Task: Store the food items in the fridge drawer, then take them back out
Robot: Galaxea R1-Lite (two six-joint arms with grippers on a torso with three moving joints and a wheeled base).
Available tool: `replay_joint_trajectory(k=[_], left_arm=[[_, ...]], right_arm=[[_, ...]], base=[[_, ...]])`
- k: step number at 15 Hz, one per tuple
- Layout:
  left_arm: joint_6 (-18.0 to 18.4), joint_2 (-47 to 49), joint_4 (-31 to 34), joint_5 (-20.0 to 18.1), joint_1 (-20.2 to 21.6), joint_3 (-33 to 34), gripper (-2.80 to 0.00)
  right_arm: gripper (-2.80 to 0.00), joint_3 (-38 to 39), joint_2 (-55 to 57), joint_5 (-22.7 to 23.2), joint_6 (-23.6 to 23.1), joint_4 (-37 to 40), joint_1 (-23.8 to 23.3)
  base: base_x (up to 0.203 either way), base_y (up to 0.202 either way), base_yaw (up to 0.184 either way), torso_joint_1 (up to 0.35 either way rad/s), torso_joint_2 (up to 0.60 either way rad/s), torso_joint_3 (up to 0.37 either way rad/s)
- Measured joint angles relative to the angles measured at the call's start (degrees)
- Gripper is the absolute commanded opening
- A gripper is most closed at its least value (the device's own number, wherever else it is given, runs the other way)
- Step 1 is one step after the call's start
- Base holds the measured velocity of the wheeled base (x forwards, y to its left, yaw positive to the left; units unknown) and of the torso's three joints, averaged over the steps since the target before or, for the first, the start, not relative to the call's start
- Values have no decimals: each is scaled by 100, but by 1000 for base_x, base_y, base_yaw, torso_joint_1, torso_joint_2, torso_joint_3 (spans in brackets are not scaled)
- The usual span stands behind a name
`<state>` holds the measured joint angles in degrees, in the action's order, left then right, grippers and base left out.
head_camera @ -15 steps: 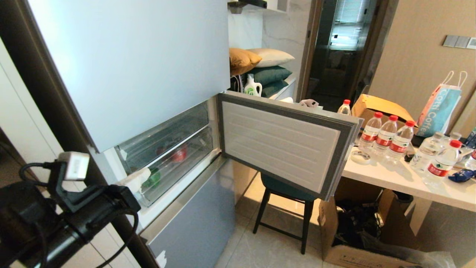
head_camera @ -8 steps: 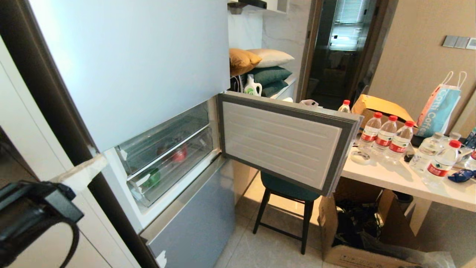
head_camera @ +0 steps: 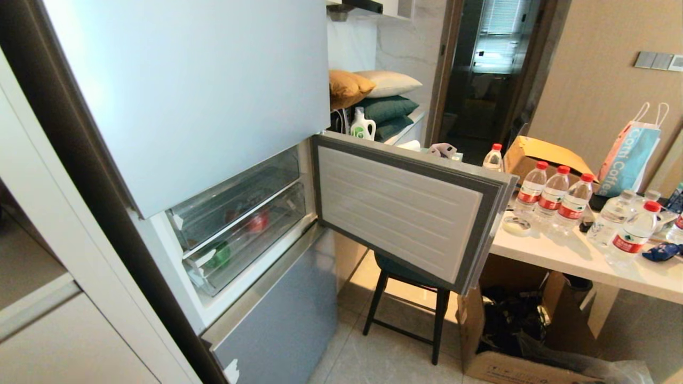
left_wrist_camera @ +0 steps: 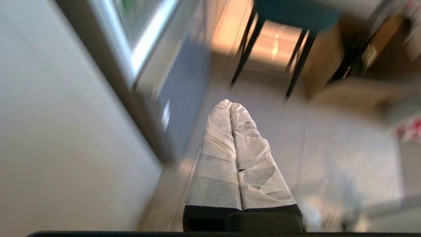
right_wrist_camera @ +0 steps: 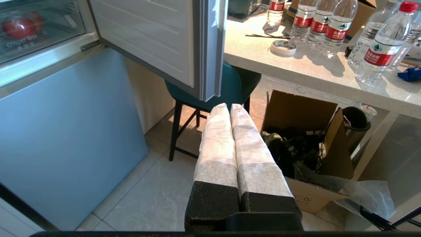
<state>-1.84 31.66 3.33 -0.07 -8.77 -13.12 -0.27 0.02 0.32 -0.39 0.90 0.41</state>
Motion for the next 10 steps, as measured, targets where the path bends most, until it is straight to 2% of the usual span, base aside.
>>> replay_joint_trajectory(k=[2, 4, 5, 10], left_arm=[[123, -750, 442, 61, -7, 478, -280], [54, -1211, 28, 90, -11, 943, -280], [13, -1332, -143, 97, 24, 1045, -280], [131, -1620, 27, 107, 567, 1101, -280]], right_arm=[[-280, 0, 0, 6, -10, 0, 0], [-280, 0, 1, 10, -12, -2, 0], [-280, 0, 0, 10, -18, 0, 0], [-280, -4, 2, 10, -21, 6, 0]], base=[[0, 0, 0, 0, 0, 0], [0, 0, 0, 0, 0, 0], [0, 0, 0, 0, 0, 0], [0, 0, 0, 0, 0, 0]])
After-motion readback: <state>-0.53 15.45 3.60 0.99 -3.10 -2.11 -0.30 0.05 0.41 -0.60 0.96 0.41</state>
